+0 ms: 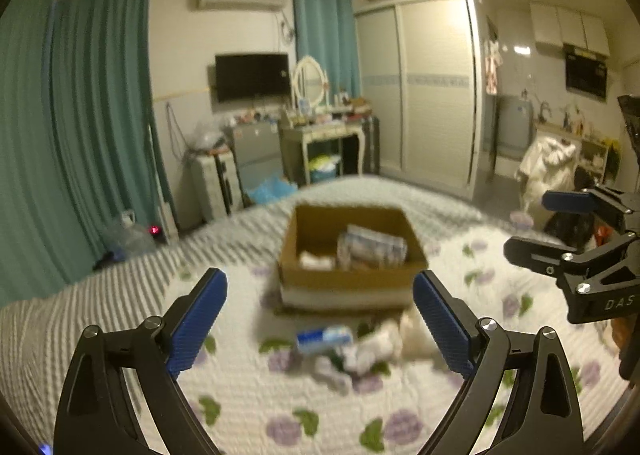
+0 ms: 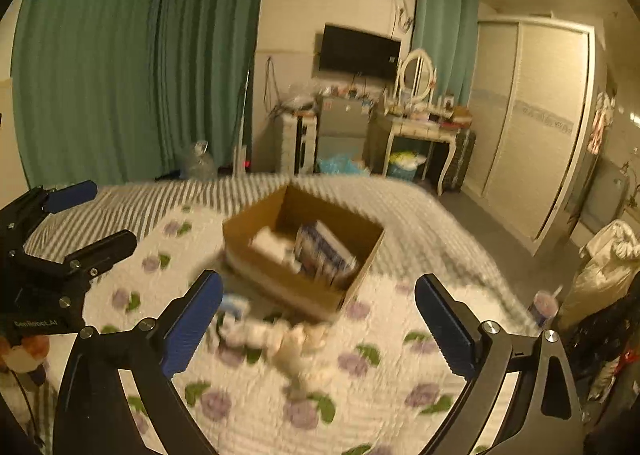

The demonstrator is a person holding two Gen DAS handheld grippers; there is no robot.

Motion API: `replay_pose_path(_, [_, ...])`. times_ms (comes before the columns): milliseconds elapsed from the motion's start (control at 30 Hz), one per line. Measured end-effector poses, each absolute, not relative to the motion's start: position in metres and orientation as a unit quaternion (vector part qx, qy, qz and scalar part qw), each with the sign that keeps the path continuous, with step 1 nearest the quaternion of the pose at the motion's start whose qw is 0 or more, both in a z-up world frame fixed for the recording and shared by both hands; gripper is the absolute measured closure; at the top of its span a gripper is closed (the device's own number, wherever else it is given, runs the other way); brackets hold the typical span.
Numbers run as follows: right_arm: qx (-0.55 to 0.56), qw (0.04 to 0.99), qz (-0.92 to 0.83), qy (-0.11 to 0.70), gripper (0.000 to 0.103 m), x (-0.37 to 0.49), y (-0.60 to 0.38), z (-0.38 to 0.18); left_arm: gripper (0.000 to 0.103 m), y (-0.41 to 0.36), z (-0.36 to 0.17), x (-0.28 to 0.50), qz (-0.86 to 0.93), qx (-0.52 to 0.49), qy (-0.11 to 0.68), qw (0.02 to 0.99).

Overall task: Organize soft objects
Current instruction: 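Grasp a folded white sock bundle with the right tool while the left tool grasps a white fluffy cloth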

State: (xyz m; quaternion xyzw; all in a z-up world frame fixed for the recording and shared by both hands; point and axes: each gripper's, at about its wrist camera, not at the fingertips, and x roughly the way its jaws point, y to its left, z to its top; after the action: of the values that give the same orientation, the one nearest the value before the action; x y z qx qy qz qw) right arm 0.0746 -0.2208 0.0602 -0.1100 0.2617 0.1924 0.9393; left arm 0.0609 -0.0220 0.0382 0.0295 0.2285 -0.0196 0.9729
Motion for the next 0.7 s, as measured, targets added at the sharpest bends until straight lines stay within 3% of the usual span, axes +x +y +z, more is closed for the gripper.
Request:
replay_pose_path(333, [-0.129, 0.904, 0.177, 0.367, 0.006, 0.120, -0.221, -0.075, 0.007, -0.034, -0.077, 0.080, -0.036, 0.036, 0.316, 0.948])
replay_pose_path(467, [-0.123, 0.895, 0.174, 0.393, 0.014, 0.141, -0.227, -0.102, 0.008, -0.031, -0.114, 0.092, -0.034, 0.023, 0.360, 0.932])
replay_pose_path(633, [-0.110, 0.876, 0.180, 0.434, 0.037, 0.161, -0.231, -0.127, 0.009, -0.036, -0.124, 0.094, -0.040, 0.018, 0.375, 0.926])
replay_pose_path(700, [-0.105, 0.869, 0.188, 0.445, 0.063, 0.164, -0.231, -0.133, 0.009, -0.043, -0.122, 0.091, -0.043, 0.025, 0.372, 0.927])
